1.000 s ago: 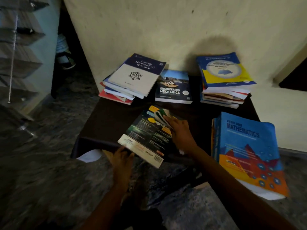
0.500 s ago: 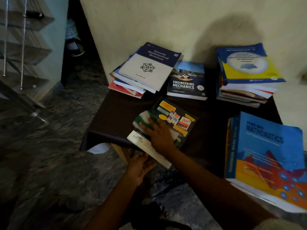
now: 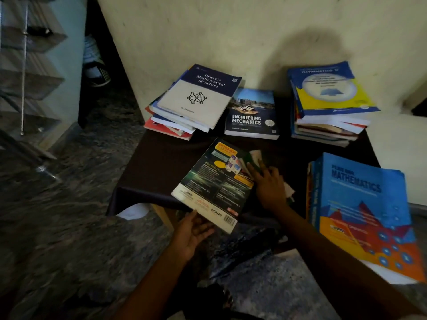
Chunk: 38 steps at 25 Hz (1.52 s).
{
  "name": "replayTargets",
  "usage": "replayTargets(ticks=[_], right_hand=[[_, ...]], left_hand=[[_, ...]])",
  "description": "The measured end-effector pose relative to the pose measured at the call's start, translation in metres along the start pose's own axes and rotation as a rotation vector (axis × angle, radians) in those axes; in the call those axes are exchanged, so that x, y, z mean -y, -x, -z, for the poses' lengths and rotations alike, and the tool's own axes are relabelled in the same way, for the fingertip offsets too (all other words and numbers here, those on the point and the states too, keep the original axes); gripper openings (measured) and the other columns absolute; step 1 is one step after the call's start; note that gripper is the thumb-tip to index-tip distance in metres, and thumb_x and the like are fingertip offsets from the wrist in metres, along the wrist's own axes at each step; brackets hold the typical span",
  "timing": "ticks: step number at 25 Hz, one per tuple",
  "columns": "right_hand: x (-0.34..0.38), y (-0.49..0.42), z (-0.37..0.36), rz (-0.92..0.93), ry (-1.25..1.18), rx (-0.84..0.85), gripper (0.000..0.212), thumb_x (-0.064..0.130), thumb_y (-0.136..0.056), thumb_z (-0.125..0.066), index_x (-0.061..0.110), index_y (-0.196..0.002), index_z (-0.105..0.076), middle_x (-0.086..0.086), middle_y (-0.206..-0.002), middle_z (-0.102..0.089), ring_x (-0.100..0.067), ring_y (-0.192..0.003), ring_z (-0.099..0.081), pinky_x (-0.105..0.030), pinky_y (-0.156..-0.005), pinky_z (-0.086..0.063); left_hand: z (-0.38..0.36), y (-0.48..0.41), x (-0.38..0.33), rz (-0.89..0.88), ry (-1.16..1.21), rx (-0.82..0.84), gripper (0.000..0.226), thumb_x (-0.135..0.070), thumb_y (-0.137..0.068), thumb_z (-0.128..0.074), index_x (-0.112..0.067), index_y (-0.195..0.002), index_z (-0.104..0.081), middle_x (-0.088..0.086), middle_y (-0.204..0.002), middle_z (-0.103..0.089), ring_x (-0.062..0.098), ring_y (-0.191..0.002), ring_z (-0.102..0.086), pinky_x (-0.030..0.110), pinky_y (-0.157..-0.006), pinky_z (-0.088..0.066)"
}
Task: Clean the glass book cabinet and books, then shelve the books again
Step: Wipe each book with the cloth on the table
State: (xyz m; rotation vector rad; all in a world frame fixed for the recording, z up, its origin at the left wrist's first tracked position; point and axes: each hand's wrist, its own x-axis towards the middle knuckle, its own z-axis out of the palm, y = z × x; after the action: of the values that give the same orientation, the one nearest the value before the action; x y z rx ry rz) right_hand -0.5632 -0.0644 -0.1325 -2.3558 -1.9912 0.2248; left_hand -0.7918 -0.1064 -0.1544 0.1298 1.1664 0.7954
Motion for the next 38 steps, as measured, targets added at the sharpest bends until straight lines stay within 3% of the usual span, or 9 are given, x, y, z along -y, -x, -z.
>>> replayTargets(ticks=[4, 8, 11, 15, 21, 27, 30, 34, 38], right_hand=[[0.043, 0.063, -0.04, 0.147, -0.04, -0.055, 0.069, 0.036, -0.08, -0.059, 0.031, -0.143, -0.03, -0.011, -0.147, -0.037, -0.037, -0.118, -0.049, -0.042, -0.089, -0.046], [0.061, 0.114, -0.047, 0.26, -0.155, 0.003, 0.058, 0.031, -0.074, -0.042, 0.039, -0.132, -0.04, -0.002, -0.13, -0.057, -0.027, -0.099, -0.049, -0.03, -0.068, -0.051], [0.044, 0.113, -0.026, 0.208, -0.23, -0.115, 0.059, 0.033, -0.078, -0.033, 0.035, -0.136, -0.04, 0.0, -0.138, -0.049, -0.026, -0.097, -0.054, -0.03, -0.073, -0.045], [0.021, 0.103, 0.019, 0.147, -0.457, -0.28, 0.059, 0.019, -0.08, -0.018, 0.034, -0.137, -0.024, -0.001, -0.149, -0.033, -0.024, -0.101, -0.035, -0.034, -0.087, -0.038], [-0.006, 0.101, 0.092, 0.175, -0.497, -0.53, 0.057, 0.011, -0.08, -0.031, 0.032, -0.133, -0.032, 0.0, -0.142, -0.041, -0.02, -0.093, -0.035, -0.017, -0.075, -0.02], [-0.021, 0.094, 0.123, 0.125, -0.516, -0.646, 0.073, -0.003, -0.069, -0.035, 0.028, -0.135, -0.029, 0.007, -0.139, -0.035, -0.021, -0.095, -0.038, -0.019, -0.081, -0.022], [-0.019, 0.081, 0.124, 0.119, -0.543, -0.62, 0.076, 0.0, -0.067, -0.035, 0.029, -0.136, -0.027, 0.01, -0.139, -0.034, -0.024, -0.098, -0.042, -0.031, -0.091, -0.03], [-0.009, 0.047, 0.123, 0.112, -0.54, -0.608, 0.081, -0.002, -0.066, -0.038, 0.038, -0.137, -0.035, 0.009, -0.137, -0.039, -0.018, -0.096, -0.04, -0.032, -0.091, -0.036], [0.005, 0.016, 0.115, 0.1, -0.477, -0.574, 0.089, -0.011, -0.06, -0.041, 0.034, -0.136, -0.034, -0.002, -0.135, -0.049, -0.01, -0.091, -0.036, -0.017, -0.079, -0.031]], left_hand=[[-0.002, 0.002, 0.001, -0.03, 0.011, -0.031, 0.029, -0.033, -0.096, -0.047, -0.005, -0.102, -0.054, 0.016, -0.095, -0.061, 0.028, -0.083, -0.061, 0.041, -0.068, -0.051], [-0.01, 0.01, 0.002, -0.062, 0.003, -0.028, 0.029, -0.035, -0.094, -0.05, -0.008, -0.101, -0.059, 0.014, -0.091, -0.064, 0.025, -0.078, -0.063, 0.032, -0.054, -0.058], [-0.024, 0.014, -0.002, -0.071, -0.06, -0.022, 0.027, -0.01, -0.089, -0.058, -0.004, -0.115, -0.056, 0.017, -0.098, -0.065, 0.026, -0.079, -0.065, 0.032, -0.051, -0.058], [-0.05, 0.035, -0.016, -0.129, -0.097, 0.059, 0.024, 0.0, -0.09, -0.054, -0.009, -0.112, -0.053, 0.014, -0.099, -0.064, 0.026, -0.083, -0.062, 0.037, -0.057, -0.059], [-0.079, 0.086, -0.033, -0.664, -0.529, 0.061, 0.02, -0.005, -0.092, -0.053, -0.013, -0.111, -0.057, 0.011, -0.107, -0.062, 0.025, -0.099, -0.06, 0.045, -0.081, -0.052], [-0.137, 0.097, -0.09, -1.364, -0.963, 0.067, 0.033, -0.008, -0.093, -0.052, -0.012, -0.125, -0.057, -0.001, -0.117, -0.06, 0.012, -0.109, -0.055, 0.026, -0.09, -0.044], [-0.164, 0.085, -0.136, -1.73, -1.142, 0.087, 0.035, -0.006, -0.089, -0.046, -0.01, -0.121, -0.061, 0.005, -0.115, -0.065, 0.014, -0.103, -0.059, 0.024, -0.09, -0.044], [-0.171, 0.043, -0.202, -2.024, -1.508, -0.049, 0.054, 0.0, -0.072, -0.032, -0.01, -0.111, -0.068, 0.009, -0.114, -0.068, 0.032, -0.104, -0.065, 0.032, -0.072, -0.055], [-0.139, -0.033, -0.245, -2.096, -1.887, -0.027, 0.058, 0.003, -0.07, -0.042, -0.018, -0.122, -0.055, 0.01, -0.116, -0.067, 0.042, -0.113, -0.056, 0.055, -0.082, -0.052]])
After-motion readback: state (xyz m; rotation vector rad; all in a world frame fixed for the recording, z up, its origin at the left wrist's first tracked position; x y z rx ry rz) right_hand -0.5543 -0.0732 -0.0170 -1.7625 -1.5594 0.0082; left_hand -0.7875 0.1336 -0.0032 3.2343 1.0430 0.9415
